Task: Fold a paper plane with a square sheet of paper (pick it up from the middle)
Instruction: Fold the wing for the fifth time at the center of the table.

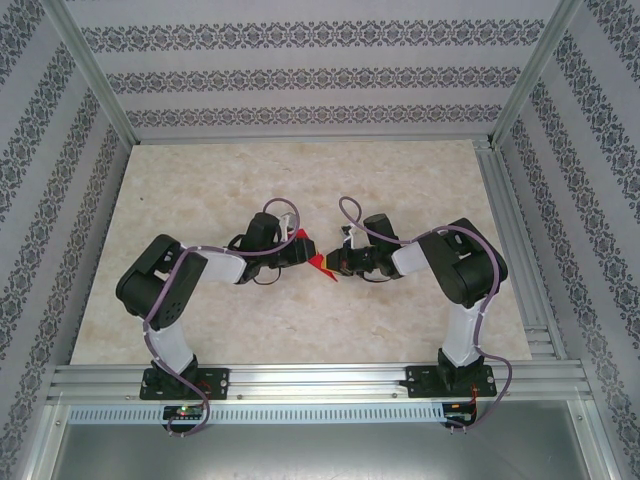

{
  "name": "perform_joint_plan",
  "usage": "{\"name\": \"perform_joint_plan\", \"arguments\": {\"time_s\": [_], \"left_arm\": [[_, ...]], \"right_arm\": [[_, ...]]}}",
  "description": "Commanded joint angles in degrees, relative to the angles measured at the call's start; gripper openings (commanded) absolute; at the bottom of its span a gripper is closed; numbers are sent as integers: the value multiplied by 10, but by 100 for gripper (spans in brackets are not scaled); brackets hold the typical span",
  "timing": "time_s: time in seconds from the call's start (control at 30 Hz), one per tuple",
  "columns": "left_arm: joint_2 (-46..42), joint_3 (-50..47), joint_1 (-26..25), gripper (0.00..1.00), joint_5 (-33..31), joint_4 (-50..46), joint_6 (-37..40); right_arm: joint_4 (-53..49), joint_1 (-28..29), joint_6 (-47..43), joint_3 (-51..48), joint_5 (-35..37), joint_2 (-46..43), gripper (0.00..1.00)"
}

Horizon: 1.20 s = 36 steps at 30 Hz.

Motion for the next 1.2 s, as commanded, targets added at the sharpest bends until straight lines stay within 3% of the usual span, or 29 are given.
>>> {"name": "perform_joint_plan", "arguments": {"time_s": [0.0,0.37,1.0,1.17], "left_arm": [[18,7,-8,35,14,29,12],[34,18,-9,35,16,27,15],[61,58,-9,33,-23,-65,20],[72,74,-8,33,-36,-109,17]], "right_arm": [[1,-13,3,-12,29,18,0],[-30,-15,-5,-5,45,20,0],[-60,-14,-18,8,46,9,0],[-83,-14,-33,15,47,-19,9]]}}
